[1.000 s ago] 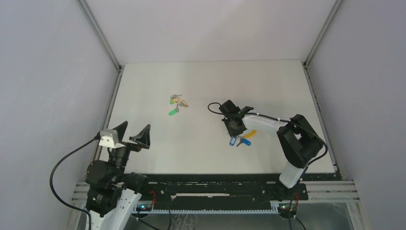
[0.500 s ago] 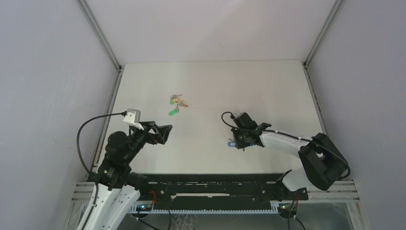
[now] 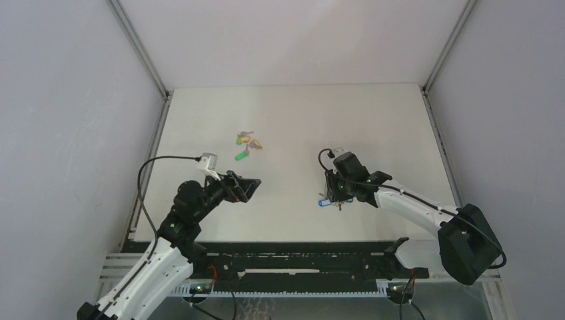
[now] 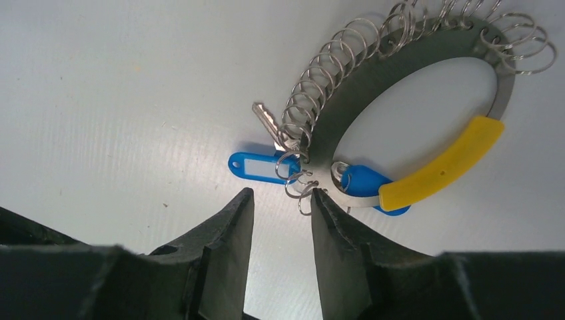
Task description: Put the keys on the keyring
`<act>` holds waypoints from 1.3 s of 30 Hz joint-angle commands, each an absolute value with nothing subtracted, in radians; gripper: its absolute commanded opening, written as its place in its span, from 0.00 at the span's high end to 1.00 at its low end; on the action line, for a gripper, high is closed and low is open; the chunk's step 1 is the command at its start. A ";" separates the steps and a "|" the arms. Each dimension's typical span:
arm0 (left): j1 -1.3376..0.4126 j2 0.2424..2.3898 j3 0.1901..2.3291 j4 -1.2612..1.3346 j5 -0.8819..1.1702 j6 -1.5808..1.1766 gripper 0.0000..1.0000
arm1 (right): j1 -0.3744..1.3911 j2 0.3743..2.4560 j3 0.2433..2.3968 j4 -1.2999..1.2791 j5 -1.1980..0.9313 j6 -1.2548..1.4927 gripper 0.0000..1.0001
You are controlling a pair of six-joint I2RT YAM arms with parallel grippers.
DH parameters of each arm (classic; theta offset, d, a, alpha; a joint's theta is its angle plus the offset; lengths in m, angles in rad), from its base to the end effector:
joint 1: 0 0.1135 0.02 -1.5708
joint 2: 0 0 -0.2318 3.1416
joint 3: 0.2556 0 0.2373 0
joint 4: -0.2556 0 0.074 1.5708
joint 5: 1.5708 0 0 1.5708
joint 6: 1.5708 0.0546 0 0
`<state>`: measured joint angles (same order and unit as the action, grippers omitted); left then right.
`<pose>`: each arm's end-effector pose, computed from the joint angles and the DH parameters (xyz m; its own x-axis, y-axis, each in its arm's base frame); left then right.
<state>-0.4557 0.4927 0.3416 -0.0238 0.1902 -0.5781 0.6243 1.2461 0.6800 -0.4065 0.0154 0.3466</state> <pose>0.1548 -0.0874 0.2257 -0.4584 -0.3729 -0.8068 0.4166 0.7117 -0.5656 0.1988 0.1422 0.1544 -0.8268 -0.1770 -0.5340 -0.3153 0.9319 0.1793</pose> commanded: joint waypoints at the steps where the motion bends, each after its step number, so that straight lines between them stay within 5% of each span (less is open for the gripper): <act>1: -0.519 0.582 0.295 0.177 0.154 -0.603 0.01 | 0.643 1.280 0.766 -0.447 0.077 0.324 0.63; 15: -0.560 0.680 0.294 0.215 0.113 -0.543 0.01 | 0.694 1.485 0.876 -0.494 0.165 0.419 0.77; 39: -0.566 0.700 0.297 0.212 0.112 -0.535 0.00 | 0.754 1.552 0.890 -0.520 0.251 0.461 0.74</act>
